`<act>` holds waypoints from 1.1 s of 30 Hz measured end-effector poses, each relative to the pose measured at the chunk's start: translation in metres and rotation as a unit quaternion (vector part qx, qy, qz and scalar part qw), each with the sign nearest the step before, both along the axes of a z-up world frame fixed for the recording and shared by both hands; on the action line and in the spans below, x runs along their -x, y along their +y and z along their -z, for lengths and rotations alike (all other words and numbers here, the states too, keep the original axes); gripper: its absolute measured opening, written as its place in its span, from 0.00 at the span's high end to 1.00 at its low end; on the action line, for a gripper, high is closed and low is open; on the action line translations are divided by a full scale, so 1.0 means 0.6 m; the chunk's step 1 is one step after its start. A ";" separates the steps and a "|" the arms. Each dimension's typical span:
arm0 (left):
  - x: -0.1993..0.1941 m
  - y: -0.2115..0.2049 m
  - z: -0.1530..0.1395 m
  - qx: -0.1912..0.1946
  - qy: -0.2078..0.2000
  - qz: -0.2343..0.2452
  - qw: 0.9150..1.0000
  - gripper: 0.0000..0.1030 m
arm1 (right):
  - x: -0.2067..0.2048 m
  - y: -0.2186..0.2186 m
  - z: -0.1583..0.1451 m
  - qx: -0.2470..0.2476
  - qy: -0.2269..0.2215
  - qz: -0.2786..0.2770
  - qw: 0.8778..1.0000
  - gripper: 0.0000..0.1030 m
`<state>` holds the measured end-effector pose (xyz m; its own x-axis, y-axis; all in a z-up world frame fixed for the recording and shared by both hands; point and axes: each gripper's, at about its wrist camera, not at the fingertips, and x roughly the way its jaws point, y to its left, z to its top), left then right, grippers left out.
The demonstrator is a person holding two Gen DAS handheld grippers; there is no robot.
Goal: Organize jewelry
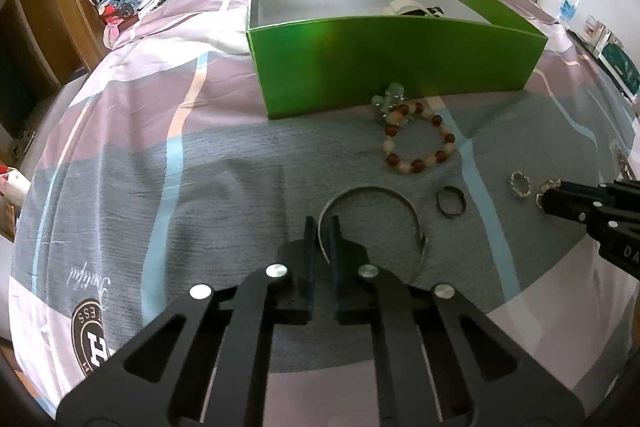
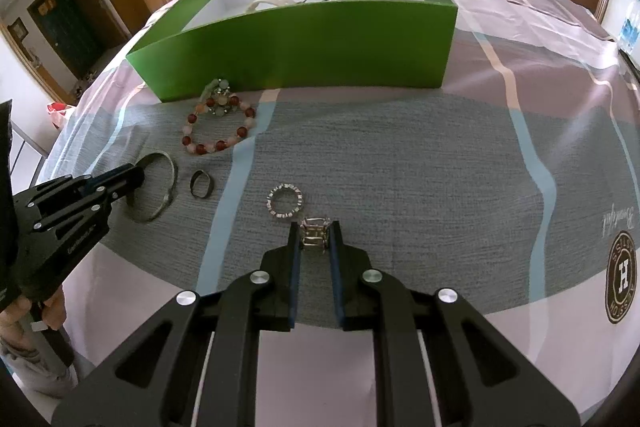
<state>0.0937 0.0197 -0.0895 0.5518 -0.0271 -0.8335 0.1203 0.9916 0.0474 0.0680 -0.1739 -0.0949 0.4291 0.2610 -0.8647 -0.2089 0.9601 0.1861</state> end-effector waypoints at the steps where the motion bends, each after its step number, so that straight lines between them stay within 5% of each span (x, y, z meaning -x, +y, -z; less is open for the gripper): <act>1: 0.000 0.000 -0.001 0.001 0.000 0.001 1.000 0.95 | 0.000 0.000 0.000 0.000 0.000 0.000 1.000 0.86; 33: 0.037 -0.018 -0.025 0.002 -0.013 0.017 1.000 0.99 | 0.017 -0.009 -0.013 -0.010 -0.012 0.009 1.000 0.86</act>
